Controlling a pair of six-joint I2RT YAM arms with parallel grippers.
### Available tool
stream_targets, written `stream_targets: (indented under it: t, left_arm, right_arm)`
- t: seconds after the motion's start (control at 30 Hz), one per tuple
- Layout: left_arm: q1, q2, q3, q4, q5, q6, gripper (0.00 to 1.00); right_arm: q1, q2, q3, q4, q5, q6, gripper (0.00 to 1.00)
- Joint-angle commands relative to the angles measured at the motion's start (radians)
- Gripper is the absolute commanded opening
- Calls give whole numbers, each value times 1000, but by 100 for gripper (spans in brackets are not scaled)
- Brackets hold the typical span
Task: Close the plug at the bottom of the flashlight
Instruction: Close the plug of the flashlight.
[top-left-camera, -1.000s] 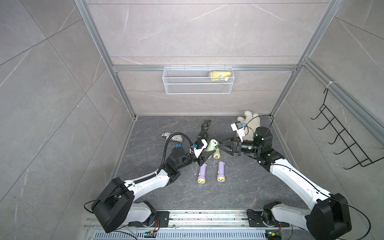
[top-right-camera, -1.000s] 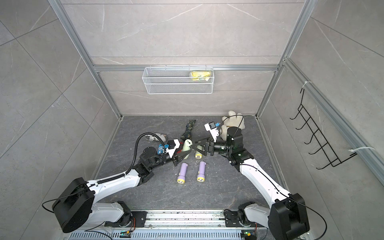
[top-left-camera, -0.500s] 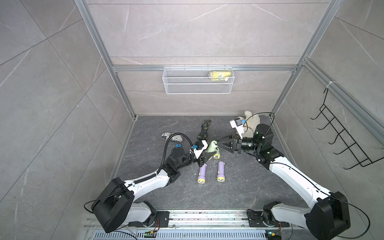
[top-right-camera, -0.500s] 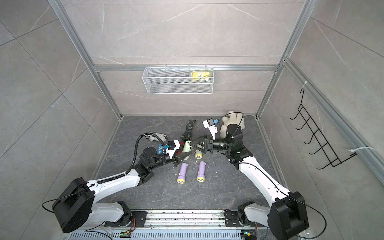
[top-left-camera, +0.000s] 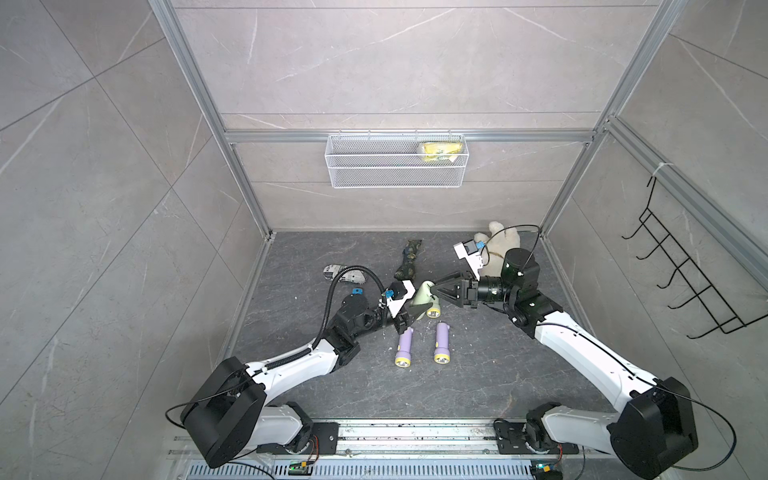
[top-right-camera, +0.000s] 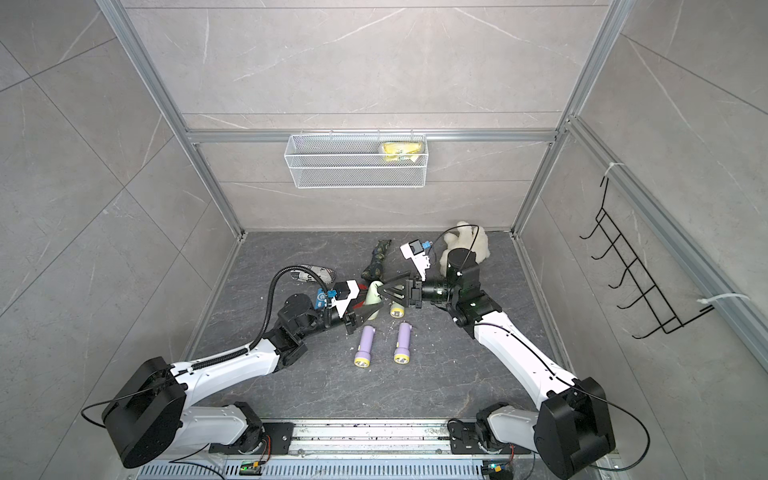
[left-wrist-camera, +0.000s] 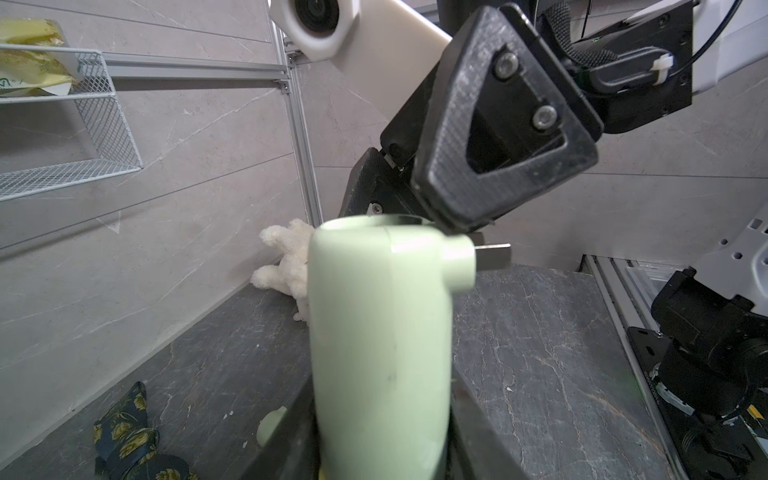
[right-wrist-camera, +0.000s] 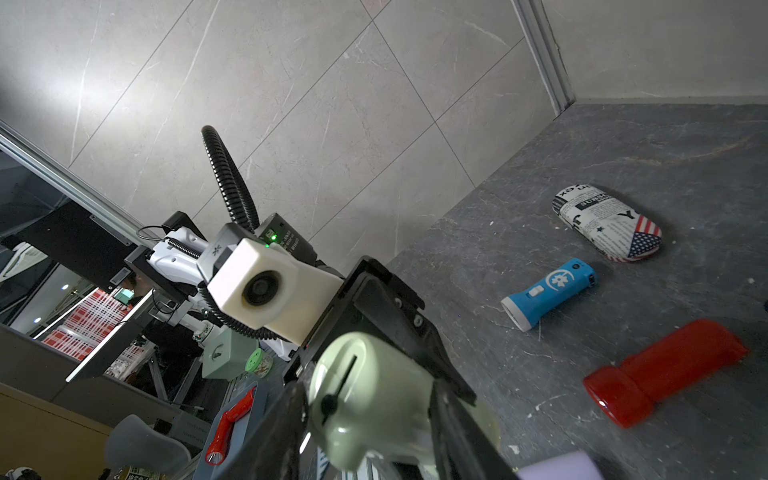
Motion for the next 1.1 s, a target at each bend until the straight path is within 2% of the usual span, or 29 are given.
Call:
stream_targets:
  t: [0.0,0.27,0.6,1.07]
  left_arm:
    - [3,-32,13,51,32,-6,0]
    - [2,-32,18,41,46,-4,0]
    - [2,-59,28,18,49,17,0]
    - [10,-57,31,50,74,-12,0]
  right_arm:
    - [7,9,20,37,-4,8,50]
    - [7,20,9,94,-22,50,42]
    - [16,15,-3,23,-17,-3,35]
    - [47,-1,-36,26,-10,-22,39]
